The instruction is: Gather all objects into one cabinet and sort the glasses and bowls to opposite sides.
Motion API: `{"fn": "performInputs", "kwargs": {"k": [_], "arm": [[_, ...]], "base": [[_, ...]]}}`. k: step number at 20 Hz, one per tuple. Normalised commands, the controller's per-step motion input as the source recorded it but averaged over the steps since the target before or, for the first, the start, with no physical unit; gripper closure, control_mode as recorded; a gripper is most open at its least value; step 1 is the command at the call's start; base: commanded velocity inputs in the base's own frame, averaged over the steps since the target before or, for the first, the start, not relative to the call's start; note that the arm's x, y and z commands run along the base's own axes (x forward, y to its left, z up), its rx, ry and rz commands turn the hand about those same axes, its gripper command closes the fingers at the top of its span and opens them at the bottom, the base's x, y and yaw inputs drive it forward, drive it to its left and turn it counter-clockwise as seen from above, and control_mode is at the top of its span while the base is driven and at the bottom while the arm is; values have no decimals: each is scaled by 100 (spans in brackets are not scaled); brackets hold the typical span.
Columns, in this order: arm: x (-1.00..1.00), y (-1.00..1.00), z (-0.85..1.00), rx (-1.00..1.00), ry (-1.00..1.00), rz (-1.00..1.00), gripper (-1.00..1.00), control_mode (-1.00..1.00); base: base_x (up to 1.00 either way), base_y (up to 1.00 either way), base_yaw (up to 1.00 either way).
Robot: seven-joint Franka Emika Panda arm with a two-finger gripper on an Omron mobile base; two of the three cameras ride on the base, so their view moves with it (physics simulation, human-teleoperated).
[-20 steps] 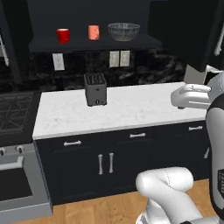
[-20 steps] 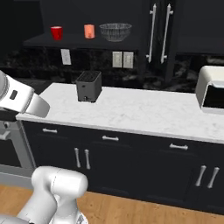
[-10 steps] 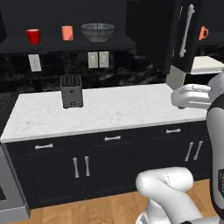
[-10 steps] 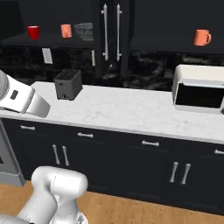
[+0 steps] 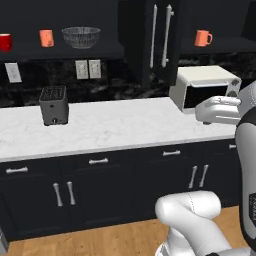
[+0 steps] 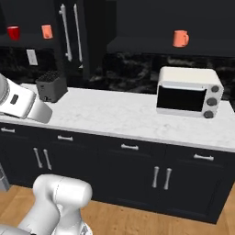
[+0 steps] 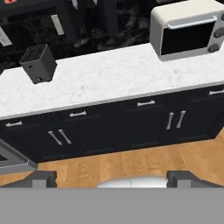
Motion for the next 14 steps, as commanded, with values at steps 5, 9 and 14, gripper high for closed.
{"fn": "performInputs", "kwargs": {"k": [5, 9, 14], "arm": [[0, 0, 0, 0, 0, 0, -100, 100], [0, 0, 0, 0, 0, 0, -100, 100], [0, 0, 0, 0, 0, 0, -100, 100]], "base": [[0, -69, 5], [0, -64, 1], [0, -53, 0]]}}
